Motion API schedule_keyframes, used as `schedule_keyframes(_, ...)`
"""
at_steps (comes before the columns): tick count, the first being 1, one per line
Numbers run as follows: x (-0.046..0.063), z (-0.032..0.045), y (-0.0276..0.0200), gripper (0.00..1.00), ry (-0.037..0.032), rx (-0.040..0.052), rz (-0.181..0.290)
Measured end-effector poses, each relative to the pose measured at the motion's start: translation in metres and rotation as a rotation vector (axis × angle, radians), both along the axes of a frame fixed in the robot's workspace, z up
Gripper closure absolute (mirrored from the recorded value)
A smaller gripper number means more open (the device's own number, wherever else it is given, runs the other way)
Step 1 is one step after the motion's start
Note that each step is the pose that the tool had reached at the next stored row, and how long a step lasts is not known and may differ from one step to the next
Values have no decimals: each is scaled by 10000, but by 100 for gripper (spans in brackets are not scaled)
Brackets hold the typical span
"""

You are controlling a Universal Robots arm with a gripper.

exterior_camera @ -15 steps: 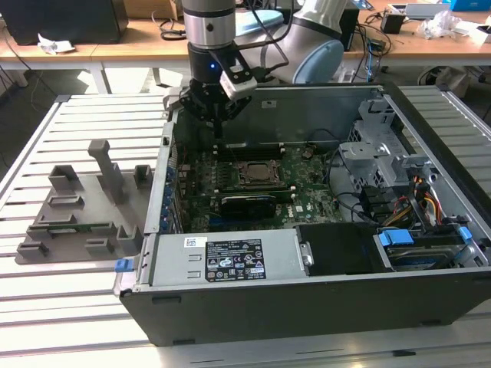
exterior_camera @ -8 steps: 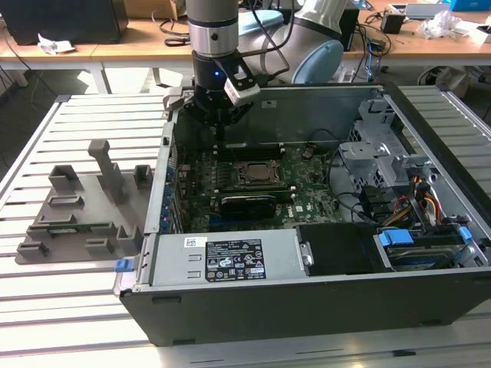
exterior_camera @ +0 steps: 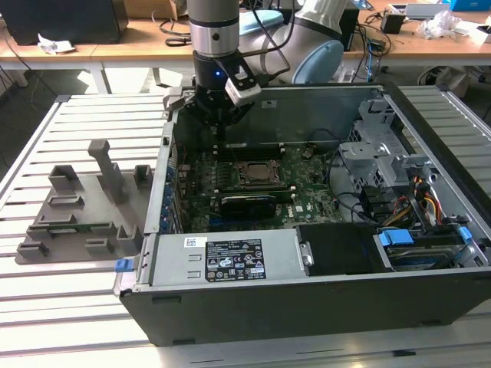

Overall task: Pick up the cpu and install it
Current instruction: 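Install the first cpu locking lever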

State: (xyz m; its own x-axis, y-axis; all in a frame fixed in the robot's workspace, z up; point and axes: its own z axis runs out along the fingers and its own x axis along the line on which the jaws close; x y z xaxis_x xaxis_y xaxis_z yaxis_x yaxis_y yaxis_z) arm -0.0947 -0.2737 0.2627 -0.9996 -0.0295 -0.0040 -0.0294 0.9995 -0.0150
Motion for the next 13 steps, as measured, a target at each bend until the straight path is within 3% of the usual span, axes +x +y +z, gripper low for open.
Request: schedule_keyframes(13,318,-2,0,89,29,-1,0)
